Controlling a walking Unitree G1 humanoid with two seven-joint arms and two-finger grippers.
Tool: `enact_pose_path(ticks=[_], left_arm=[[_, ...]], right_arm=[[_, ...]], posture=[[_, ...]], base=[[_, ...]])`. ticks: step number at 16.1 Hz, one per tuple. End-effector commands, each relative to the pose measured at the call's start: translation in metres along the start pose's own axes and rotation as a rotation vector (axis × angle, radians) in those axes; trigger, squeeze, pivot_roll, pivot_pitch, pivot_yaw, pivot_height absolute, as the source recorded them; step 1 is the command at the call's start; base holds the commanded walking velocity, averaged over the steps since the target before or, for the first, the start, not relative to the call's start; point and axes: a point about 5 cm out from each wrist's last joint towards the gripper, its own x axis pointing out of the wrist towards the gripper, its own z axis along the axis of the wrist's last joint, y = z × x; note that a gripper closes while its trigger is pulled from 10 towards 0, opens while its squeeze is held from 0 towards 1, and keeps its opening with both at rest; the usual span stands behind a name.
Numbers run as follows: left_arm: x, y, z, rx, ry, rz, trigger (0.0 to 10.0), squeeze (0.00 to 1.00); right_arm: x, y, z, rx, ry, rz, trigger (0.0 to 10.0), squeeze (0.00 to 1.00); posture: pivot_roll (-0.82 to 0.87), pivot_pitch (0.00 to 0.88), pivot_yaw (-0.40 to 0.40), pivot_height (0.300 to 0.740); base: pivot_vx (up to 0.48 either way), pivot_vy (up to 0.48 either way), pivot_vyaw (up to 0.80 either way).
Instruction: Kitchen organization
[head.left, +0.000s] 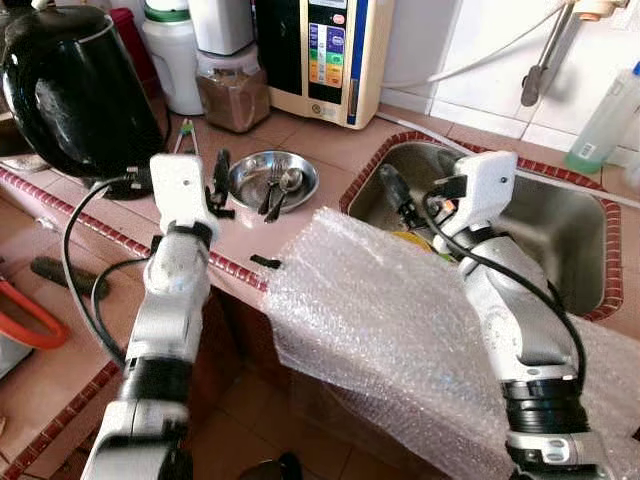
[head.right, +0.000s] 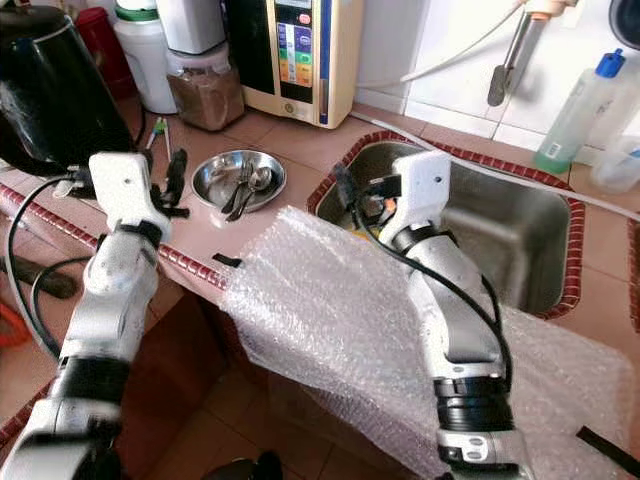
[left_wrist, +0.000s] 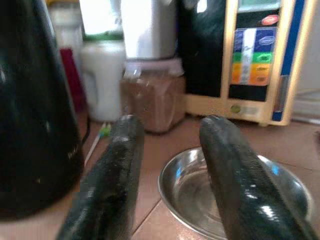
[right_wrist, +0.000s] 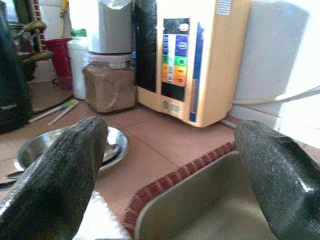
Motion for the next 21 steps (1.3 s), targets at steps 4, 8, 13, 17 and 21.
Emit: enact_pose_path(ticks=[4, 8, 13, 17, 21], left_arm=[[0.025, -0.015, 0.0, -0.106, 0.088, -0.03, 10.0, 1.0], [0.033, -0.034, -0.011, -0.203, 0.199, -0.074, 10.0, 1.0], [0.041, -0.059, -0.013, -0.242, 0.258, -0.131, 10.0, 1.0], [0.047, -0.073, -0.014, -0.241, 0.326, -0.167, 10.0, 1.0], [0.045, -0.075, -0.021, -0.281, 0.397, -0.147, 10.0, 1.0]], right_arm=[[-0.003, 0.012, 0.002, -0.013, -0.004, 0.036, 10.0, 0.0], [-0.006, 0.014, -0.001, -0.01, 0.012, 0.028, 10.0, 0.0], [-0.007, 0.019, -0.005, -0.01, 0.031, 0.037, 10.0, 0.0], [-0.008, 0.019, -0.007, -0.009, 0.044, 0.029, 10.0, 0.0], [-0.008, 0.019, -0.008, -0.012, 0.047, 0.024, 10.0, 0.0]], posture=[[-0.1, 0.053, 0.027, 0.74], [-0.11, 0.061, 0.033, 0.74], [-0.12, 0.064, 0.038, 0.74], [-0.13, 0.067, 0.049, 0.74], [-0.13, 0.065, 0.054, 0.74]], base=[[0.0, 0.0, 0.0], [0.0, 0.0, 0.0], [0.0, 0.0, 0.0], [0.0, 0.0, 0.0], [0.0, 0.0, 0.0]])
